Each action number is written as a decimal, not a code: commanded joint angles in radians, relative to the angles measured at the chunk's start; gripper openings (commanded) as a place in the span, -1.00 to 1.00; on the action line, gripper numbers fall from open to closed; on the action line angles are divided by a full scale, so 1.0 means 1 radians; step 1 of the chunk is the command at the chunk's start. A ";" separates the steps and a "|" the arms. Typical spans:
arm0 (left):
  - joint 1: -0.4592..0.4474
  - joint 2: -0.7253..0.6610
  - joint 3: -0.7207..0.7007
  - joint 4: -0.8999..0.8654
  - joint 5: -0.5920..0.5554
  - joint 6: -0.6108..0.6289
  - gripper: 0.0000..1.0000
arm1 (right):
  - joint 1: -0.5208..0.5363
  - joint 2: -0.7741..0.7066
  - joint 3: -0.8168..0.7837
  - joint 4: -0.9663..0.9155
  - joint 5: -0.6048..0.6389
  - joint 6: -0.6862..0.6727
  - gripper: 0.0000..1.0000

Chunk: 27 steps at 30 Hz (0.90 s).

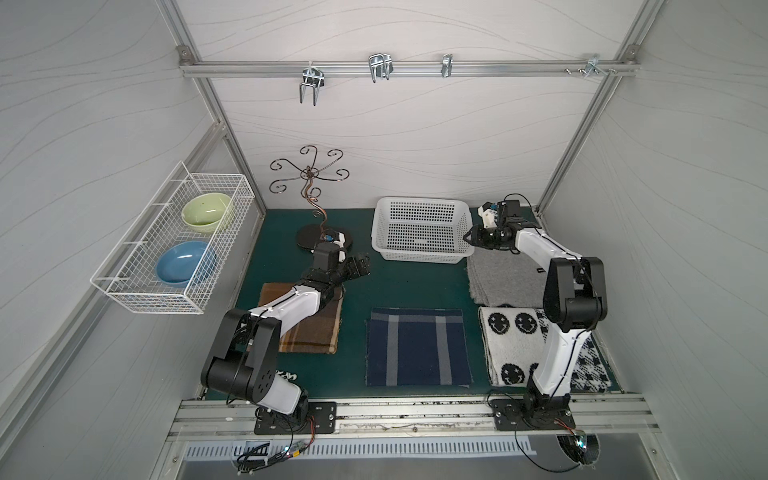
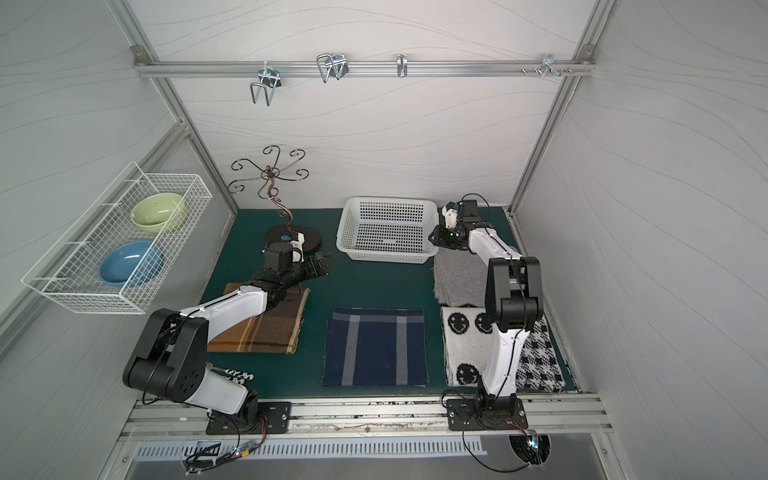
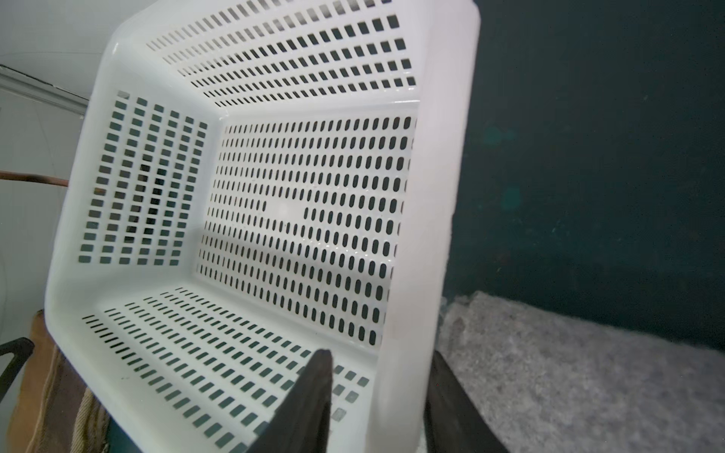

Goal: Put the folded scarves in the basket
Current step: Move the basket to the center of the board.

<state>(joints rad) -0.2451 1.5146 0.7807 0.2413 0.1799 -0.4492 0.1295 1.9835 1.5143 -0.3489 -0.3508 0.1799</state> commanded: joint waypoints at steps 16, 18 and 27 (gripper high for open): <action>-0.003 0.020 0.076 0.012 -0.029 0.014 0.95 | 0.083 -0.116 -0.048 -0.212 0.070 -0.097 -0.56; -0.003 0.030 0.094 -0.017 -0.004 0.011 0.89 | 0.089 -0.149 -0.082 -0.222 0.064 -0.088 -0.56; -0.026 0.005 0.104 -0.068 0.066 -0.013 0.56 | 0.102 -0.355 -0.287 -0.201 0.030 -0.011 -0.30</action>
<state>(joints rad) -0.2626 1.5375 0.8402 0.1745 0.2089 -0.4549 0.2237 1.6936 1.2613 -0.5419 -0.2955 0.1425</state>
